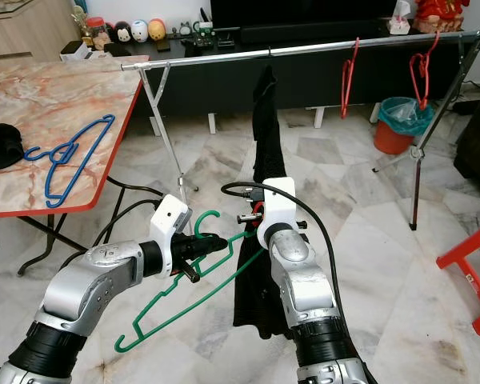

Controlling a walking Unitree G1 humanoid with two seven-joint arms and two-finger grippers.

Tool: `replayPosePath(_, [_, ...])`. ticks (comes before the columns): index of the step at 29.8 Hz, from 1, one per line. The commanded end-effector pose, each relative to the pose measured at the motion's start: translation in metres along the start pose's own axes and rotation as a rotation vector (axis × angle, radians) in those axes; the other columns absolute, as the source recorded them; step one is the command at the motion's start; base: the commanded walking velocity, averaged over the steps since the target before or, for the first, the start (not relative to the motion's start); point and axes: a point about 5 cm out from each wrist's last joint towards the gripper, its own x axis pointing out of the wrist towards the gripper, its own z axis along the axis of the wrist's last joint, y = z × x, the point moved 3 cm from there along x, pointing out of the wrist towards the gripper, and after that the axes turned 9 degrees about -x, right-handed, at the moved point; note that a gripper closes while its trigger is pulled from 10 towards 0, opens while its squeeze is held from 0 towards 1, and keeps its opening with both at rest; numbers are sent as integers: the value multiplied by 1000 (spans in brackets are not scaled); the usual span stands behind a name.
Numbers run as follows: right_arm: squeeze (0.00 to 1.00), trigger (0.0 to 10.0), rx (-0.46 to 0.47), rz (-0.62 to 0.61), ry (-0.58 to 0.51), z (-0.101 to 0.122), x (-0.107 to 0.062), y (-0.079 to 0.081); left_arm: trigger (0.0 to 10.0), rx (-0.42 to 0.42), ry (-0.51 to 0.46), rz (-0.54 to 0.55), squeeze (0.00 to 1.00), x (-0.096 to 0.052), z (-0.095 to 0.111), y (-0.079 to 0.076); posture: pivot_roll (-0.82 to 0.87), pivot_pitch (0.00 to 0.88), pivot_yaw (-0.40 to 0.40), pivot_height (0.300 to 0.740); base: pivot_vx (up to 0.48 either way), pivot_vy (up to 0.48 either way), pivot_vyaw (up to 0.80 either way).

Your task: Hang hanger

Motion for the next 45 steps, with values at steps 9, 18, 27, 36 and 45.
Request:
replayPosePath(9, [0, 10000, 1, 19, -42, 13, -2, 5, 10000, 10, 2, -1, 0, -1, 3, -1, 18, 36, 30, 740, 0, 0, 0])
replayPosePath(18, [0, 10000, 5, 19, -40, 14, -3, 6, 10000, 8, 1, 1, 0, -1, 3, -2, 18, 36, 30, 740, 0, 0, 0])
replayPosePath(27, [0, 10000, 97, -11, -42, 19, -13, 18, 10000, -11, 101, 273, 0, -1, -12, 36, 15, 26, 33, 740, 0, 0, 0])
replayPosePath(36, [0, 10000, 105, -4, -23, 18, -18, 25, 10000, 2, 10, 353, 0, 0, 2, 45, 14, 20, 32, 740, 0, 0, 0])
replayPosePath(45, [0, 10000, 81, -55, -7, 13, -19, 17, 10000, -4, -77, 369, 0, -3, 18, 47, 21, 29, 30, 740, 0, 0, 0])
